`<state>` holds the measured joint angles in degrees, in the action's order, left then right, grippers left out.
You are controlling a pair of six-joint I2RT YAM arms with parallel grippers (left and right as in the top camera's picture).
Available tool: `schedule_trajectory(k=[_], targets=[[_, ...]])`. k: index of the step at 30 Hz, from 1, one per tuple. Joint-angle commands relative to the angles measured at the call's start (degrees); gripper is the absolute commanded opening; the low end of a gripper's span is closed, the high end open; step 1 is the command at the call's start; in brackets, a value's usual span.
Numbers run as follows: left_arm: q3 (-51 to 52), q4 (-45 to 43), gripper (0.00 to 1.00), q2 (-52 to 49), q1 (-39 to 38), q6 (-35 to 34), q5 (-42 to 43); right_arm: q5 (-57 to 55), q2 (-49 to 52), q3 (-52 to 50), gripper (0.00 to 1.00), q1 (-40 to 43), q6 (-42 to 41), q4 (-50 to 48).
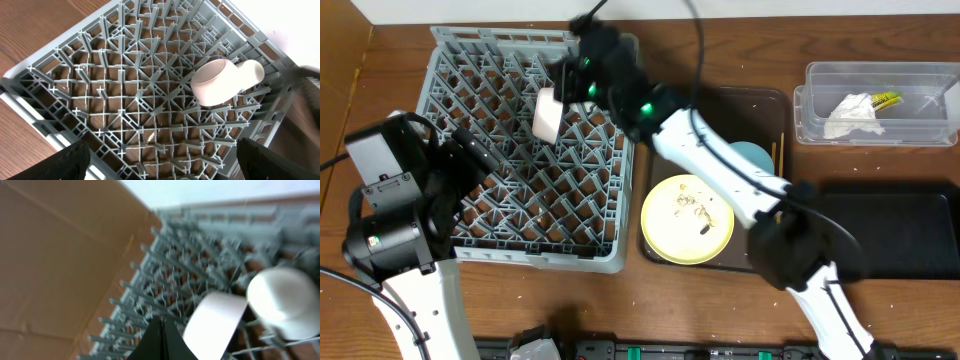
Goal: Sort waste into correct bins and load items into the dishwasher
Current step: 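Lower the pink saucer into the rack and open the right gripper, then move the right gripper to the blue bowl and grasp its rim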
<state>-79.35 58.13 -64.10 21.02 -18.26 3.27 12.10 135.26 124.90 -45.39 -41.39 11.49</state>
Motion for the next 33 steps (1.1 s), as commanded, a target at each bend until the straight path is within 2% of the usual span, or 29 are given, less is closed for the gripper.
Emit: schedule_trajectory(k=[1, 10, 15, 20, 29, 33], targets=[[-0.28, 0.13, 0.94, 0.0, 0.31, -0.72, 0.17, 2.12, 4.13, -0.2, 0.01, -1.97, 0.72, -1.9], [-0.28, 0.13, 0.95, 0.0, 0.31, -0.7, 0.17, -1.27, 5.33, -0.2, 0.01, -1.7, 0.7, 1.55], [-0.28, 0.13, 0.95, 0.0, 0.31, -0.72, 0.17, -6.75, 5.33, -0.2, 0.01, -0.2, -2.45, 10.4], [-0.28, 0.13, 0.95, 0.0, 0.31, -0.72, 0.17, -7.41, 4.17, -0.17, 0.01, 1.95, -2.47, 17.09], [-0.28, 0.13, 0.95, 0.0, 0.31, -0.7, 0.17, -8.17, -6.86, -0.17, 0.01, 1.57, 6.29, 20.09], [-0.28, 0.13, 0.95, 0.0, 0.31, -0.72, 0.17, -17.4, -12.48, -0.17, 0.04, 1.66, 7.85, 26.4]])
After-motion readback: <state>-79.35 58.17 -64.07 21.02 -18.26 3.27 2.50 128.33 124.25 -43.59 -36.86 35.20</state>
